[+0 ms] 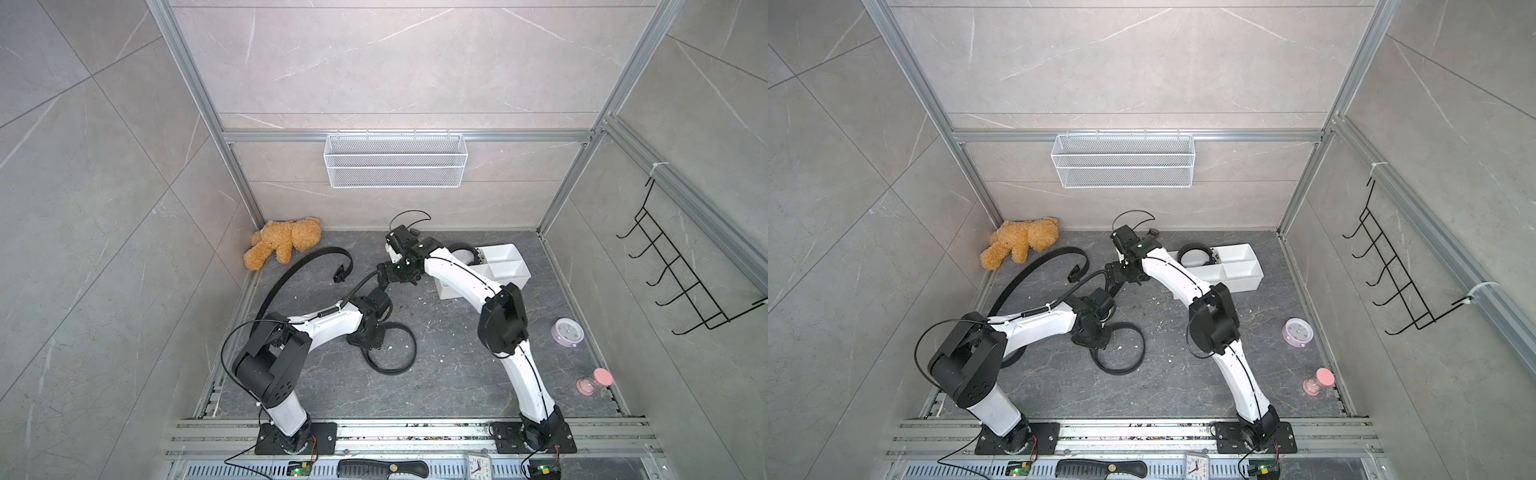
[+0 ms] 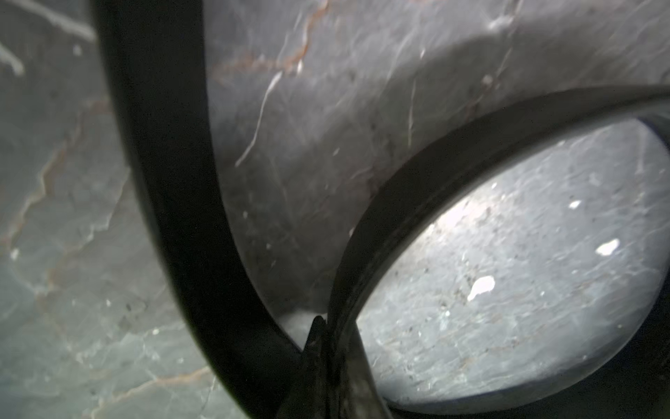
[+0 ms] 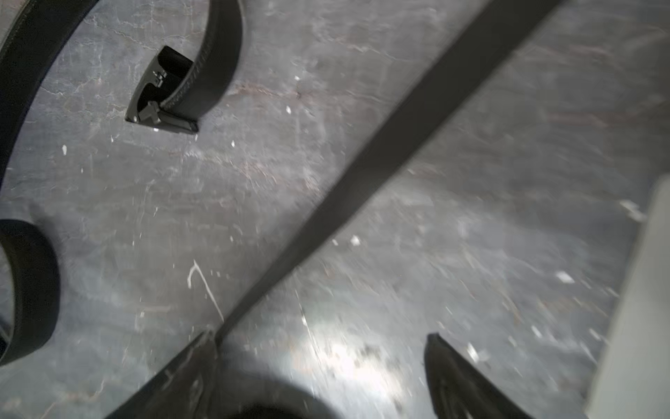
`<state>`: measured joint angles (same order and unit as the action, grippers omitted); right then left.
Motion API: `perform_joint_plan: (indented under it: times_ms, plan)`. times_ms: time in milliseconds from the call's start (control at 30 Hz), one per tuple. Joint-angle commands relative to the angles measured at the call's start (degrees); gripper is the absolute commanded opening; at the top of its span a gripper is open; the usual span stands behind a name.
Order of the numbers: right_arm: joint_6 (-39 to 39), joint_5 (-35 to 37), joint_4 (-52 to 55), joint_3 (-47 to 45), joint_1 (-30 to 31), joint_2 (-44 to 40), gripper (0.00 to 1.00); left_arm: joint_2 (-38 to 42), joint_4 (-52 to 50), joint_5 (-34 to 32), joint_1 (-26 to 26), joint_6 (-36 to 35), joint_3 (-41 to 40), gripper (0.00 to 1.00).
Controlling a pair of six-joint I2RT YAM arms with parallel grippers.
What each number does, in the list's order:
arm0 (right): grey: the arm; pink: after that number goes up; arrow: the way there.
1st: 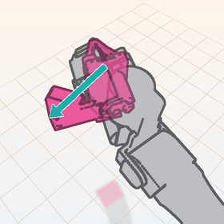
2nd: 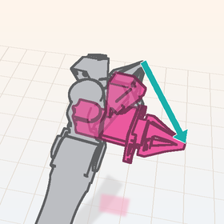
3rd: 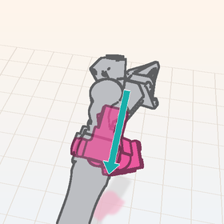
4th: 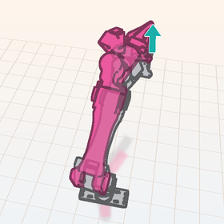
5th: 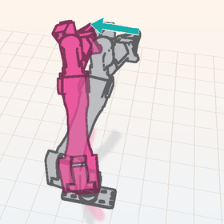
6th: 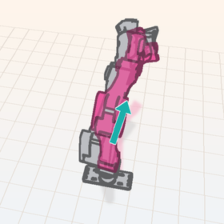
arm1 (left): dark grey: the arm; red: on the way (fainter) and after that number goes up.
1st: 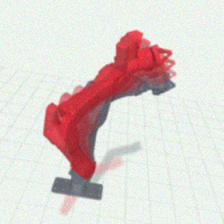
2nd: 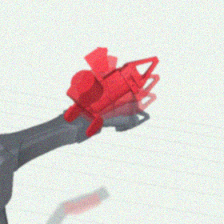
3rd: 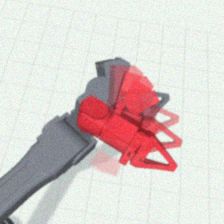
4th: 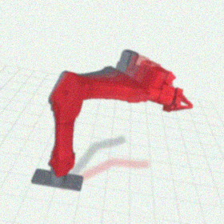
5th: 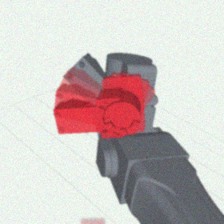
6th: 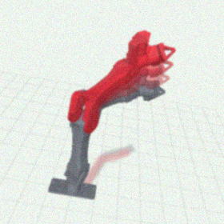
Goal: Place the belts into the storage roll
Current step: Roll the belt at the center of the board.
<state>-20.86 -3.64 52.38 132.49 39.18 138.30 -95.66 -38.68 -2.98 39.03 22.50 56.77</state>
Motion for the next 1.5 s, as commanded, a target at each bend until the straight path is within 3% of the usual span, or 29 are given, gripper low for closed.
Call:
perform_joint_plan:
  times_ms: [0,133,200,400,600,667,800,867,1133,1467]
  plan:
    - [-0.8,3.2,11.8,13.5,1.2,9.9,0.91,1.6,-6.8,-0.7,0.3,4.8,-1.8,0.00]
    - [-2.0,4.7,23.9,36.7,1.4,23.3,0.91,1.8,-6.5,-1.0,0.4,7.8,-3.9,0.00]
    - [-2.3,6.1,27.1,43.1,1.4,27.4,0.90,1.7,-6.5,-1.2,0.4,8.9,-4.6,0.00]
    - [-0.6,9.4,21.1,26.7,2.0,23.4,0.89,2.0,-5.4,-1.4,0.4,11.9,-6.3,0.00]
    - [0.1,14.5,29.0,26.8,2.6,24.1,0.81,2.4,-6.3,-4.1,-0.4,14.6,-6.6,0.00]
    - [-0.2,14.5,27.7,21.3,3.2,21.5,0.78,3.2,-6.1,-4.7,-1.4,15.5,-7.3,0.00]
    - [-3.5,11.3,13.8,-1.7,3.7,9.3,0.75,3.6,-7.6,-7.7,-4.2,15.9,-7.5,0.00]
    - [-4.8,10.2,11.3,-8.6,3.7,5.3,0.74,3.6,-8.2,-9.2,-5.3,15.4,-7.1,0.00]
    - [-9.6,6.1,-3.3,-39.9,3.7,-11.8,0.73,-2.0,-5.0,-8.5,-6.7,14.5,-4.9,0.00]
    - [-11.7,6.2,-10.2,-63.1,-0.2,-24.6,0.73,-7.0,0.2,-7.4,-4.2,14.2,-1.5,0.00]
